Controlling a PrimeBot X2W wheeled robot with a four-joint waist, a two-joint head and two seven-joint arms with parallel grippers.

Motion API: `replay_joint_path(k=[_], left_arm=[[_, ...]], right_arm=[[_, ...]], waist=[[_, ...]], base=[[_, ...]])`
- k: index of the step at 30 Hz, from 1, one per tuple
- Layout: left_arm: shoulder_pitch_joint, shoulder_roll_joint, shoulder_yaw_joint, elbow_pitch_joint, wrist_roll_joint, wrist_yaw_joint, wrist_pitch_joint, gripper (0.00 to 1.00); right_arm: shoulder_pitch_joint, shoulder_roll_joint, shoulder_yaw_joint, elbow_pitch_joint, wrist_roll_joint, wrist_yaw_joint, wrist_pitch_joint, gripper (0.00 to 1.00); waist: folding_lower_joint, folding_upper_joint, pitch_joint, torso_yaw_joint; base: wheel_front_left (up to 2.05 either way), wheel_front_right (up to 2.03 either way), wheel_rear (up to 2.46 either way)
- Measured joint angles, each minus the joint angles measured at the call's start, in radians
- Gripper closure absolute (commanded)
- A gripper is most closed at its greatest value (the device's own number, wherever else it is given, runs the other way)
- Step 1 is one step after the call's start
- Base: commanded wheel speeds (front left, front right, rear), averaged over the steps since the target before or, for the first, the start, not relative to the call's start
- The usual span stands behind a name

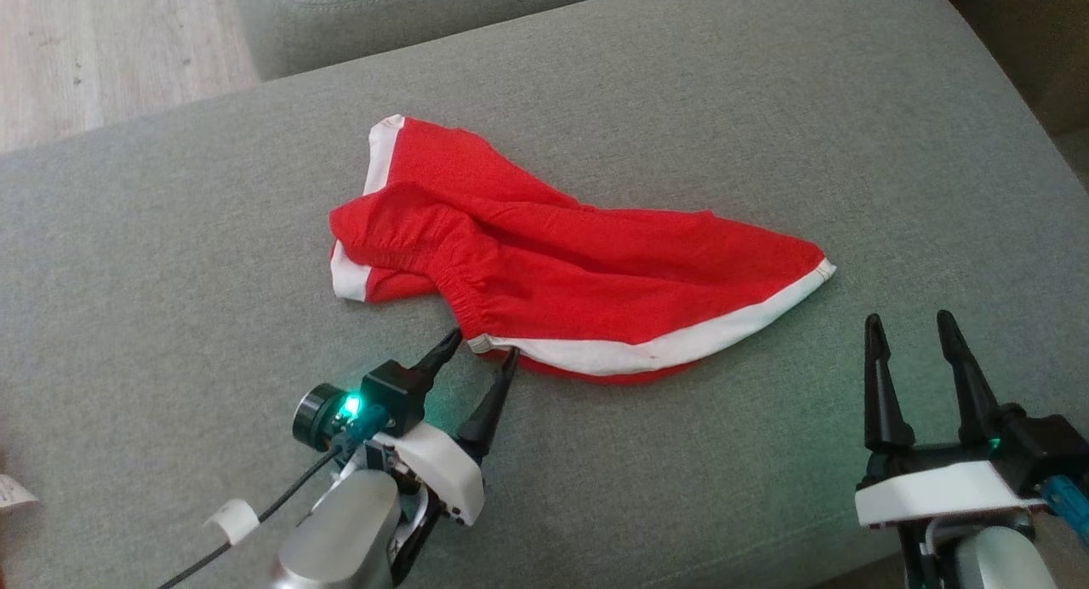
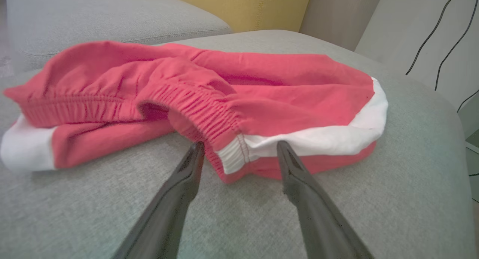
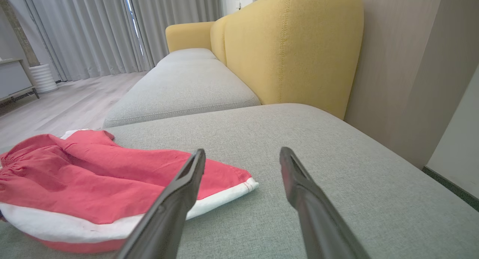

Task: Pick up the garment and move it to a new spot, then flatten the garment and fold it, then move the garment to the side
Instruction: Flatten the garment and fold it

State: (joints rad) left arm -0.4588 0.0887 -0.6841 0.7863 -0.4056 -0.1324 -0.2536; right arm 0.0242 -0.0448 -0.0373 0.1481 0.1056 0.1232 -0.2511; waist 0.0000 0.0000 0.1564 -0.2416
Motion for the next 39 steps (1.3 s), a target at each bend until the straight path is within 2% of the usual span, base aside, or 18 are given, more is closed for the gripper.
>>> replay_joint_path(k=[1,2,3,4,5,11,16,29,33,39], left_arm=[[-0.002,0.001,-0.002,-0.001,-0.001,0.000,0.000,0.21],[-0.003,0.002,-0.005,-0.002,-0.001,0.000,0.000,0.53],[-0.004,0.002,-0.008,-0.002,-0.001,0.000,0.000,0.70],[-0.004,0.003,-0.014,-0.006,-0.002,0.000,0.000,0.97],[-0.004,0.004,-0.024,-0.012,-0.012,0.000,0.000,1.00],[-0.004,0.018,-0.085,-0.037,-0.044,0.000,0.000,1.00],[-0.002,0.038,-0.087,-0.095,-0.052,0.000,0.000,1.00],[0.137,0.152,0.028,-0.291,0.013,0.000,0.000,1.00],[0.140,0.167,0.048,-0.306,0.020,0.000,0.000,1.00],[0.141,0.169,0.064,-0.316,0.030,0.000,0.000,1.00]], right_arm=[[0.000,0.000,-0.001,0.000,0.000,0.000,0.000,0.00],[0.000,0.000,-0.002,0.000,0.000,0.000,0.000,0.00],[0.000,0.000,-0.003,0.000,0.000,0.000,0.000,0.00],[0.000,0.000,-0.005,0.000,0.000,0.000,0.000,0.00],[0.000,0.000,-0.007,-0.001,0.000,0.000,0.000,0.00],[0.000,0.000,-0.014,0.000,0.000,0.000,0.000,0.00],[0.001,0.000,-0.002,0.011,0.000,0.000,0.000,0.00],[0.012,0.000,0.037,0.148,0.034,0.000,0.000,0.00],[0.013,0.000,0.031,0.243,0.032,0.000,0.000,0.00],[0.019,0.000,0.127,0.296,0.035,0.000,0.026,0.00]], waist=[[0.0000,0.0000,0.000,-0.001],[0.0000,0.0000,0.000,-0.002],[0.0000,0.0000,-0.001,-0.003],[0.0000,0.0000,0.000,-0.003],[0.0000,0.0000,0.000,-0.002],[0.0000,0.0000,-0.005,0.024],[0.0000,0.0000,-0.014,0.050],[0.0000,0.0000,-0.029,0.165],[0.0000,0.0000,-0.025,0.201],[0.0000,0.0000,-0.023,0.236]], base=[[0.00,0.00,0.00],[0.00,0.00,0.00],[0.00,0.00,0.00],[0.00,0.00,0.00],[0.00,0.00,0.00],[0.00,0.00,0.00],[0.00,0.00,0.00],[0.00,0.00,0.00],[0.00,0.00,0.00],[0.00,0.00,0.00]])
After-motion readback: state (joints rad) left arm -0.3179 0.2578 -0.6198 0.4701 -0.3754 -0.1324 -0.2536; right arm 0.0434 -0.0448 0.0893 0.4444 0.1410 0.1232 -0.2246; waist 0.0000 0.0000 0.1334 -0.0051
